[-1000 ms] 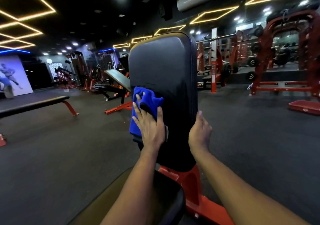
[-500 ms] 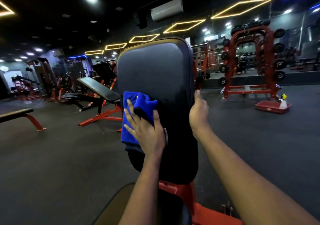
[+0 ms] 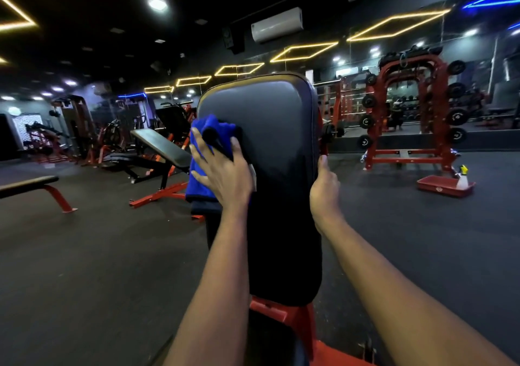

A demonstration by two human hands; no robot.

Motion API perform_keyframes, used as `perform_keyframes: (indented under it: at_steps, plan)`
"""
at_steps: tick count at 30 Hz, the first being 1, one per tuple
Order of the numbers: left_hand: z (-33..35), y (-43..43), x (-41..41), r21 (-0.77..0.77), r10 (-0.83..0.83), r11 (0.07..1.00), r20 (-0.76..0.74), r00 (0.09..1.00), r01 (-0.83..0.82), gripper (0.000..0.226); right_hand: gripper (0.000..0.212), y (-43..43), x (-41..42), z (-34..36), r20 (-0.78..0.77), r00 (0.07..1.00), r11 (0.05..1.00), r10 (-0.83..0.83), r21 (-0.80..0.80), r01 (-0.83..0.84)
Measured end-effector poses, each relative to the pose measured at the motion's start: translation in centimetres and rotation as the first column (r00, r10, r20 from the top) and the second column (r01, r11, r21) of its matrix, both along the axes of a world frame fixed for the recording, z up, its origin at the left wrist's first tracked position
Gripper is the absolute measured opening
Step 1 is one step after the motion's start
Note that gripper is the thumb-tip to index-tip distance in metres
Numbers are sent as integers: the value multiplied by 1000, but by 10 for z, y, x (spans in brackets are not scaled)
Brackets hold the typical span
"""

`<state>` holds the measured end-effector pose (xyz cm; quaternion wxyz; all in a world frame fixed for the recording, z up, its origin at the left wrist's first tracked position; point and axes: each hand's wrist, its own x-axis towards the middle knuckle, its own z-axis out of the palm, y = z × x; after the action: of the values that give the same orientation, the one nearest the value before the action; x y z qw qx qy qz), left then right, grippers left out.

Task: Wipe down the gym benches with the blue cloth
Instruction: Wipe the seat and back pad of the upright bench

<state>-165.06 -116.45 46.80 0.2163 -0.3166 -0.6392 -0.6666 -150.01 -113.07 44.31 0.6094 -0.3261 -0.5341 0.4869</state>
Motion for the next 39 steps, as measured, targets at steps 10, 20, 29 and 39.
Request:
perform_keyframes:
  at_steps: [10, 20, 29, 39]
  plan:
    - [-11, -3, -17, -48, 4, 999, 182, 983, 4, 75, 57, 1, -2, -3, -7, 999, 999, -46, 18, 46]
    - [-78, -9, 4, -38, -41, 998, -4, 999, 41, 90, 52, 2, -1, -5, 19, 999, 998, -44, 34, 44]
    - [1, 7, -36, -67, -23, 998, -75, 997, 18, 96, 54, 3, -3, -4, 4, 998, 996, -69, 55, 68]
    - [3, 5, -20, -71, 6, 997, -36, 999, -9, 94, 51, 2, -2, -5, 0, 999, 997, -33, 63, 33]
